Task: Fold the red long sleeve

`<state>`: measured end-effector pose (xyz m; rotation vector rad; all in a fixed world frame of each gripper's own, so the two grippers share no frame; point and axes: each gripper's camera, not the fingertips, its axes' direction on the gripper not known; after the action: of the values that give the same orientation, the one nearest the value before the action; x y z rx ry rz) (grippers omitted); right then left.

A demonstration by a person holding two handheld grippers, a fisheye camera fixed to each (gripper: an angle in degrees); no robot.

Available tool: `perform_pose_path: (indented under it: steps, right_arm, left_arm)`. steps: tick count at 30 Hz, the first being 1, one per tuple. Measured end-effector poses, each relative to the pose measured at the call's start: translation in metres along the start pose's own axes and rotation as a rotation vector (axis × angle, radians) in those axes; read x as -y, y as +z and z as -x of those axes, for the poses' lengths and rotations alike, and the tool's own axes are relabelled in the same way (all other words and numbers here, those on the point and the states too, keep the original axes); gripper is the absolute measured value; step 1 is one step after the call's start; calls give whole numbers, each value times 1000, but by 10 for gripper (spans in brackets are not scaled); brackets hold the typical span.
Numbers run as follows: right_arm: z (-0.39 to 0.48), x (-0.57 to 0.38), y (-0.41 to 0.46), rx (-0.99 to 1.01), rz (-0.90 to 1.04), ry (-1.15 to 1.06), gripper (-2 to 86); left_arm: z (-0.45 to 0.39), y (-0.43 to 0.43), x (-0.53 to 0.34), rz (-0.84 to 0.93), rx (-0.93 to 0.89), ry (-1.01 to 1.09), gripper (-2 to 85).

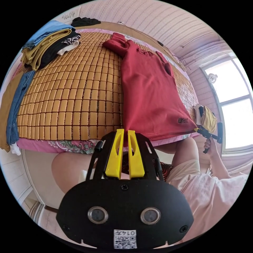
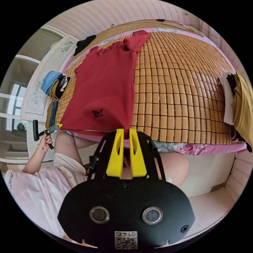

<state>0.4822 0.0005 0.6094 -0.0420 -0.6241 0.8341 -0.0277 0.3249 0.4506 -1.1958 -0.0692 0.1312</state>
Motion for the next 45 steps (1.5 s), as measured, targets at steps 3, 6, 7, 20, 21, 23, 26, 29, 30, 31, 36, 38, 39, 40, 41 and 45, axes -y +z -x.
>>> perform_pose_path:
  steps: [3, 6, 7, 20, 21, 23, 26, 29, 30, 31, 36, 38, 39, 40, 41, 45]
  right_arm:
    - [-10, -6, -9, 18, 6, -27, 14]
    - [-10, -8, 8, -79, 118, -85, -1]
    - [-10, -9, 13, -111, 152, -91, -3]
    - [-15, 13, 8, -128, 76, -82, 178]
    - [-23, 17, 10, -87, 80, -50, 166]
    - [-36, 19, 16, -67, 95, 14, 128]
    - [-63, 17, 32, -50, 189, 141, 70]
    - [-84, 4, 29, 7, 172, 179, 53]
    - [-91, 0, 24, 47, 161, 190, 50]
    - [-94, -3, 22, 64, 158, 191, 49]
    - [-102, -22, 16, 80, 229, 127, 51]
    - [-101, -28, 21, 90, 255, 100, 60]
    - [-101, -32, 20, 100, 257, 75, 71]
    - [-101, -34, 18, 96, 259, 67, 77]
    - [-103, -38, 12, 85, 259, 49, 85]
    - [-128, -36, -26, 11, 213, 36, 93]
  left_arm:
    - [3, 1, 7, 8, -18, -3, 6]
    - [5, 9, 14, 53, 1, 18, 6]
    - [4, 10, 14, 59, 21, 28, 5]
    - [-21, 12, 42, 43, 198, 126, 51]
    - [-22, 17, 49, 45, 149, 100, 57]
    - [-22, 29, 61, 74, 123, 62, 59]
    - [-19, 60, 73, 193, 151, 11, 47]
    - [-26, 65, 76, 209, 169, 57, 21]
    - [-32, 63, 76, 202, 199, 97, 15]
    - [-36, 62, 76, 201, 215, 123, 14]
    - [-47, 70, 66, 288, 241, 189, 9]
    - [-42, 77, 66, 323, 209, 144, 11]
    - [-40, 77, 66, 330, 185, 121, 13]
    - [-40, 75, 66, 323, 184, 112, 13]
    - [-39, 69, 66, 308, 201, 106, 14]
    - [-42, 42, 70, 245, 344, 156, 14]
